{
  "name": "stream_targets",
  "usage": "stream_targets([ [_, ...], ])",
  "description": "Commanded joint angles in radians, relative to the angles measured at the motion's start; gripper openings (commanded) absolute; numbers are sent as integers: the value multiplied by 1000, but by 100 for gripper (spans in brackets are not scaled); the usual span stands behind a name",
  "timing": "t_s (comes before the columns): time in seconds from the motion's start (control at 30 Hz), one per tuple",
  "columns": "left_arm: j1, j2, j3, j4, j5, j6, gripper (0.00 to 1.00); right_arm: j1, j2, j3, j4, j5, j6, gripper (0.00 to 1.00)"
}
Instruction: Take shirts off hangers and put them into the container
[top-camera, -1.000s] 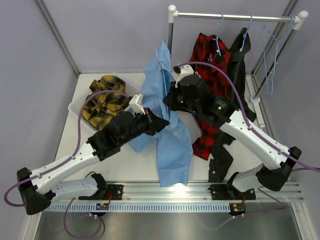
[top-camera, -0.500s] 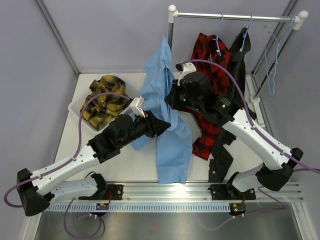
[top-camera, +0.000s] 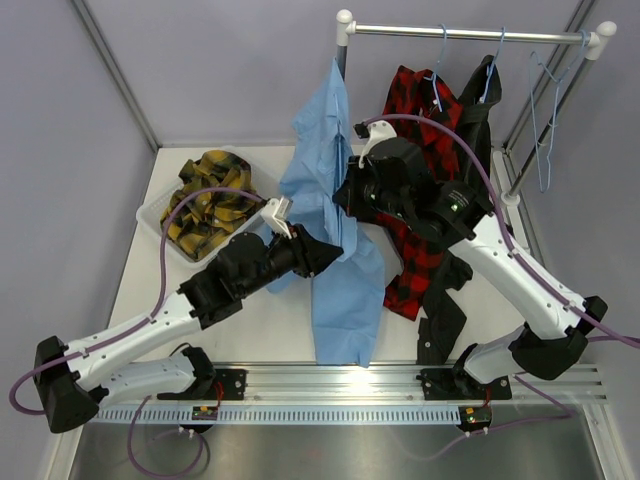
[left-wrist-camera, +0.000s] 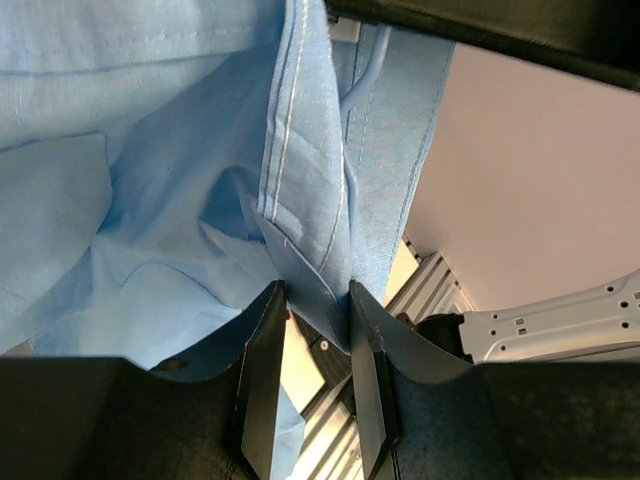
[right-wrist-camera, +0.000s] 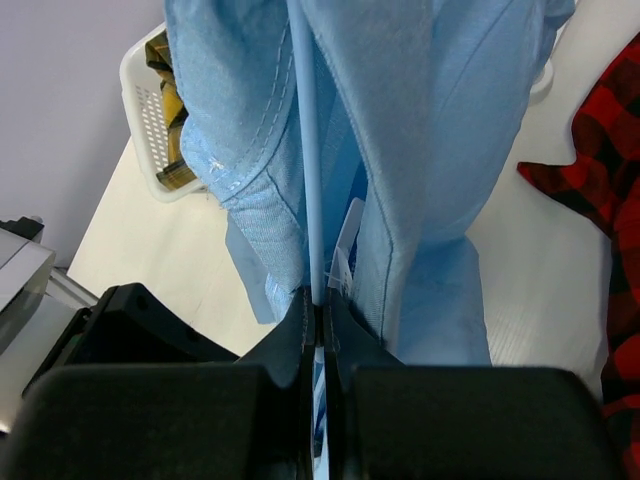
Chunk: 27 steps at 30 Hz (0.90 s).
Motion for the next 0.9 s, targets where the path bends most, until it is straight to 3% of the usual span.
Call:
stream_targets([
  [0.0, -11, 23, -93, -178, 34, 60, 34, -31, -31, 150, 186, 17, 13, 0],
  [0.23, -11, 52, -107, -166, -14, 91, 38, -31, -14, 208, 132, -22, 35, 0],
  [0.53, -9, 23, -60, -154, -89, 97, 36, -31, -49, 145, 123, -61, 44, 0],
  [0.63, -5, -43, -24, -201, -150, 100, 53, -33, -65, 115, 121, -72, 32, 0],
  [0.67, 1, -90, -17, -233, -171, 102, 68, -31, -69, 109, 118, -78, 25, 0],
  [0.77, 52, -185, 6, -267, -222, 93, 75, -31, -92, 66, 116, -84, 15, 0],
  [0.87, 142, -222, 25, -237, -155, 41, 77, -31, -115, 15, 132, -98, 19, 0],
])
